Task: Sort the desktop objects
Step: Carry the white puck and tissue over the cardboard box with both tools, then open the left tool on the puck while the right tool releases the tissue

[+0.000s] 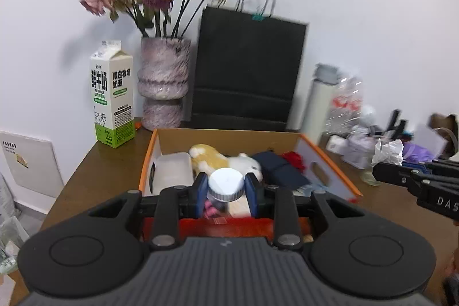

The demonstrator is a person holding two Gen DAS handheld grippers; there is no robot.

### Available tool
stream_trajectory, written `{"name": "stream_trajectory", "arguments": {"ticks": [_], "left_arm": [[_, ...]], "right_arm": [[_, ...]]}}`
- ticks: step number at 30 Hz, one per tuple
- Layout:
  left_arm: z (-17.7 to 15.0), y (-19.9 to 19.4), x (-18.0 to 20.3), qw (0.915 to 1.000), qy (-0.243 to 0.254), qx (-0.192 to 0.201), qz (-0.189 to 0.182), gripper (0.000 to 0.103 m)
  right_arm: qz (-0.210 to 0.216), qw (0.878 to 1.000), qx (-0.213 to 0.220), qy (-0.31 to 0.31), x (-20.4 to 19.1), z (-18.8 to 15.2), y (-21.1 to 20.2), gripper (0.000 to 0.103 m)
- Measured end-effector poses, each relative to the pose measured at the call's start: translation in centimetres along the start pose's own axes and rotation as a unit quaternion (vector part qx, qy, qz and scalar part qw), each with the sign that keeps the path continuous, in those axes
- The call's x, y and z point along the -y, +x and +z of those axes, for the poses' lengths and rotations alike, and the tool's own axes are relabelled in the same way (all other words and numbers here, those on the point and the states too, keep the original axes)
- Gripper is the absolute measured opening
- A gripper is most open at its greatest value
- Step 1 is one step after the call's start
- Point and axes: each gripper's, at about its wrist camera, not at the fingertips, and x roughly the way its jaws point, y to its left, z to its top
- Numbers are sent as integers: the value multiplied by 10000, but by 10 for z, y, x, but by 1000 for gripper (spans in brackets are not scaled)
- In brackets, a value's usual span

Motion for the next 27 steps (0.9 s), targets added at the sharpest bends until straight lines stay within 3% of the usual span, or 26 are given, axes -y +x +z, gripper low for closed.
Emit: {"name": "stream_trajectory", "arguments": {"ticks": [4, 7, 9, 11, 14, 15, 16, 18, 22, 27], "left_arm": [[23, 68, -4, 9977, -133, -658, -63, 29], [26, 124, -2, 9911, -187, -1312, -150, 29], [23, 153, 3, 9872, -186, -1572, 180, 29], [18, 164, 8, 9847, -148, -1730, 146, 29], [12, 161, 10, 9873, 106, -1573, 214, 33], [10, 159, 7, 9878, 171, -1539, 168, 40], [9, 159, 5, 9878, 200, -1535, 166, 46], [7, 153, 1, 9888, 186, -1476, 140, 49], [9, 132, -3, 9916, 239, -1241, 262, 75], [10, 84, -5, 9952, 254, -810, 476, 88]], "right_arm": [[203, 9967, -654, 428, 14, 28, 75, 13], [450, 9825, -1483, 1031, 23, 34, 145, 13], [249, 9727, -1953, 1229, 23, 28, 184, 14], [2, 9705, -2188, 1014, 15, 22, 205, 16], [-201, 9724, -2182, 804, 10, 10, 211, 20], [-180, 9723, -2160, 877, 12, 7, 211, 22], [-156, 9713, -2166, 967, 15, 5, 211, 30], [-250, 9710, -2080, 1150, 21, 3, 206, 47], [-333, 9755, -1715, 1337, 27, 7, 183, 61], [-538, 9854, -1078, 1199, 21, 9, 122, 79]]}}
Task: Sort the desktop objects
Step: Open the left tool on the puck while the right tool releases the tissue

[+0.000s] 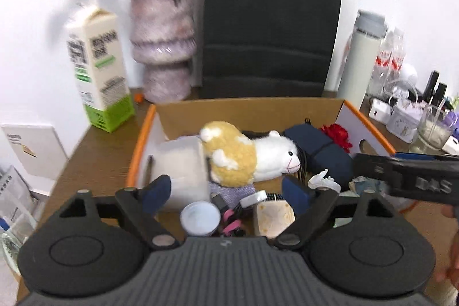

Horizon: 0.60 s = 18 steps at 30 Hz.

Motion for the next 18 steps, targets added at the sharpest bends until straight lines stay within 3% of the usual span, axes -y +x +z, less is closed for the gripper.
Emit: {"name": "stream_trajectory", "arguments": {"ticks": [3, 6, 10, 13, 15, 18], "left_arm": [[-19, -32, -3, 9997, -118, 196, 30, 96], [-47, -59, 1, 9996, -112, 239, 100, 96], [-92, -92, 13, 9992, 99, 349, 186, 98], [-125, -119, 20, 9982, 68, 516, 302, 100], [-148, -138, 23, 9975, -63, 624, 312, 100], [-177, -163, 28, 9962, -187, 731, 446, 101]], "right_arm": [[-98, 9985, 367, -385, 1, -26, -46, 89], [69, 9940, 713, -827, 5, -67, -90, 94], [240, 9865, 957, -1304, 22, -124, -134, 94], [-3, 9779, 1161, -1738, 36, -159, -166, 94], [-119, 9786, 1221, -1653, 47, -178, -185, 94], [62, 9837, 1198, -1340, 58, -203, -214, 94]]}}
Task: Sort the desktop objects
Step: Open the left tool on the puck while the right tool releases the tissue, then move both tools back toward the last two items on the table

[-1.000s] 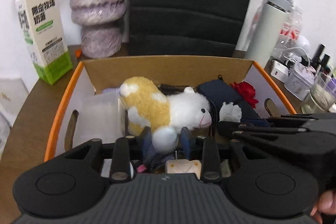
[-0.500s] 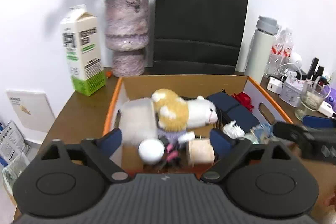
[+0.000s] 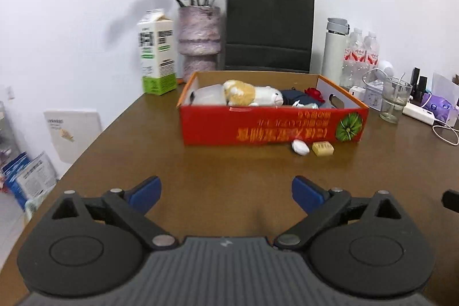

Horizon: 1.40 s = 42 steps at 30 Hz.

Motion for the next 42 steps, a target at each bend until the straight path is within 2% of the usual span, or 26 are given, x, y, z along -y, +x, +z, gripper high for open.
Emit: {"name": "stream_trajectory", "arguments": {"ticks": [5, 9, 12, 15, 18, 22, 32, 38, 42], "left_arm": [[-41, -39, 6, 9978, -378, -200, -512, 103], [-78, -82, 19, 9989, -112, 48, -456, 103], [-100, -104, 22, 9990, 102, 128, -426, 103], [-108, -117, 21, 9986, 243, 243, -403, 103], [-108, -124, 15, 9986, 85, 383, -358, 103], [-113, -127, 12, 9984, -91, 367, -416, 103], [-116, -112, 20, 9988, 127, 264, -404, 103], [-75, -79, 20, 9966, 400, 425, -583, 94], [-42, -40, 23, 9951, 645, 380, -643, 88]], "right_arm": [[-208, 9996, 148, -69, -18, -17, -42, 94], [-325, 9978, 309, -478, -49, -40, -76, 94], [-270, 9966, 217, -754, -71, -61, -97, 94], [-220, 9938, 115, -1086, -90, -73, -110, 94], [-341, 9885, 199, -1463, -101, -79, -123, 94], [-489, 9911, 107, -1235, -98, -82, -133, 94], [-475, 9966, -3, -672, -81, -82, -107, 94], [-178, 9995, -250, 28, -56, -36, -54, 92], [81, 9981, -491, 375, -35, 5, 9, 86]]}}
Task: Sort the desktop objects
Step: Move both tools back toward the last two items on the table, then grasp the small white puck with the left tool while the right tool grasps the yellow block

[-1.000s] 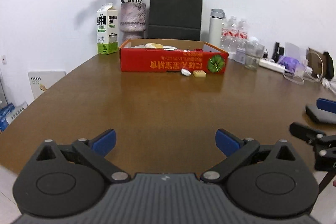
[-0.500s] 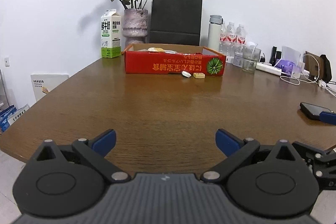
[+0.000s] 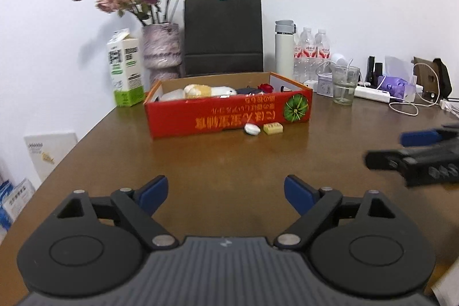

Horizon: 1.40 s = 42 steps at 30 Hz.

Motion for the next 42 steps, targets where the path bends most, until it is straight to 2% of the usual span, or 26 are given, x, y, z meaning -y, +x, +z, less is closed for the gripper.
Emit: {"name": "stream_trajectory", "arguments": {"ticks": [4, 6, 9, 14, 15, 17, 18, 22, 29, 33, 36, 42], "left_arm": [[24, 51, -11, 9994, -47, -270, -195, 80], [32, 75, -16, 9986, -91, -446, -256, 80], [42, 107, -22, 9971, -111, -653, -371, 75], [52, 148, -31, 9945, -284, -836, -559, 73], [53, 155, -31, 9940, -295, -876, -586, 73], [54, 169, -27, 9932, -248, -951, -621, 72], [54, 174, -25, 9930, -217, -972, -629, 70], [58, 197, -11, 9921, -129, -1037, -690, 63], [65, 232, 19, 9919, -7, -1044, -722, 59], [67, 236, 29, 9926, 99, -1059, -581, 30], [64, 229, 31, 9924, 133, -1044, -638, 29], [54, 188, 31, 9937, 56, -1053, -384, 29]], "right_arm": [[194, 9993, -287, 139, 10, 33, 68, 78], [198, 9987, -448, 134, 10, 45, 103, 76], [182, 9979, -625, -8, 4, 57, 146, 65], [162, 9962, -854, 12, 3, 71, 196, 63], [200, 9959, -878, 38, 4, 72, 204, 59], [214, 9953, -945, 66, 7, 73, 214, 42], [206, 9951, -963, 62, 8, 73, 216, 29], [105, 9961, -872, 114, 20, 68, 207, 30], [-79, 9956, -527, 768, 57, 55, 171, 29], [-34, 9963, -461, 727, 56, 50, 166, 29], [-42, 9982, -409, 447, 44, 50, 163, 29], [111, 9994, -218, 237, 22, 47, 131, 29]]}}
